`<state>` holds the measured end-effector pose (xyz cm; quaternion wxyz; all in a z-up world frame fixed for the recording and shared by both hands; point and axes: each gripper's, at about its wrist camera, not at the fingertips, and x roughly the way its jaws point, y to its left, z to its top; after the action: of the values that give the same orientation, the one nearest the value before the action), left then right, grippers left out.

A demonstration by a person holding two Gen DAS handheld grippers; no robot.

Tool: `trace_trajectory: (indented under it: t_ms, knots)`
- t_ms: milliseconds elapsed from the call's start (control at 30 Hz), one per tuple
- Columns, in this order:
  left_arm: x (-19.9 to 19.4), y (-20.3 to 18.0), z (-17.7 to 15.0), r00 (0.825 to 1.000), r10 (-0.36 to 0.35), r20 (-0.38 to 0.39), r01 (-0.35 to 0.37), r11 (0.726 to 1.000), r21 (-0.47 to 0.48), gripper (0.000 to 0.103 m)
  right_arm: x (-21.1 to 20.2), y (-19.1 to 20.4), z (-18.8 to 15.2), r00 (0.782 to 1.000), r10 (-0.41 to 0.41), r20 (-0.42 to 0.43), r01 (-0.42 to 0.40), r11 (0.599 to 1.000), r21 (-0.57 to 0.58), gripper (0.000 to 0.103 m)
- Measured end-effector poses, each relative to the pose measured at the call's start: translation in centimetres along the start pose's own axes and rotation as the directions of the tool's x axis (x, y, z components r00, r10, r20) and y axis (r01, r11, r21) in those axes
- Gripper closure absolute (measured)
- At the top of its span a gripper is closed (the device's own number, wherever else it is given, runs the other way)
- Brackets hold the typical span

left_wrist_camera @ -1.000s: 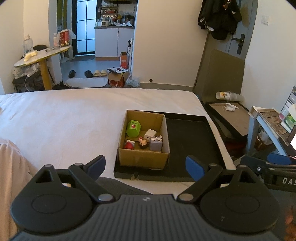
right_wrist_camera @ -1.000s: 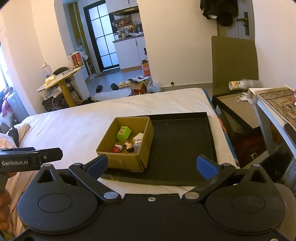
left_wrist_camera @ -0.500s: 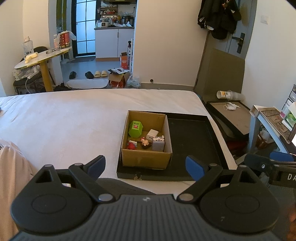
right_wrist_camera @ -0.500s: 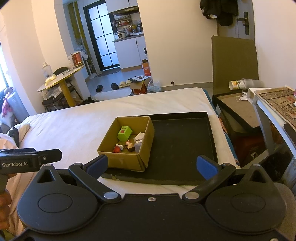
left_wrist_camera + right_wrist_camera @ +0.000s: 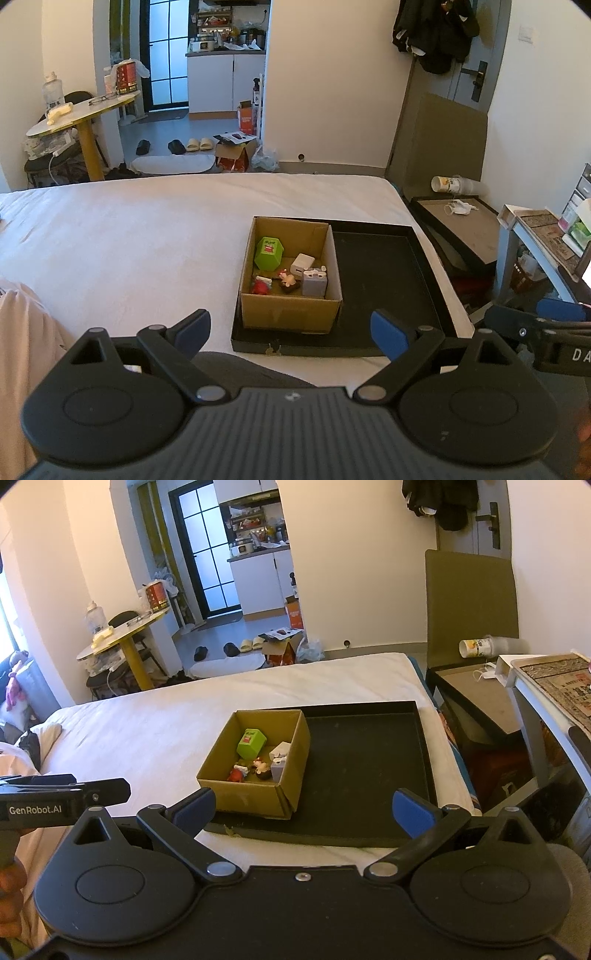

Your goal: Organize rigid objects

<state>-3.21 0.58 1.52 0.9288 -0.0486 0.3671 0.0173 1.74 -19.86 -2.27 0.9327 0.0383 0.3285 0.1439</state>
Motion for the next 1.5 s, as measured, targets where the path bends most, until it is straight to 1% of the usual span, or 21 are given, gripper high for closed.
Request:
trace_trajectory:
  t_ms: [100,867,1500]
  knots:
    - [0.09,0.01,-0.07,1.0,0.006,-0.003,-0.006,1.0,0.002,0.01,0.0,0.05,-0.04,1.0,0.009,-0.003,-0.009,1.0,0.0,0.0]
    - [-0.02,0.19,-0.08,1.0,0.009,-0.006,-0.009,1.0,0.0,0.01,0.15,0.27,-0.31,1.0,-0.002,-0.014,0.002,1.0,0.008,0.0]
    - [-0.39,0.16,-0.12,1.0,0.01,0.006,-0.01,1.0,0.007,0.01,0.19,0.33,-0.43,1.0,-0.001,-0.016,0.001,1.0,0.009,0.0]
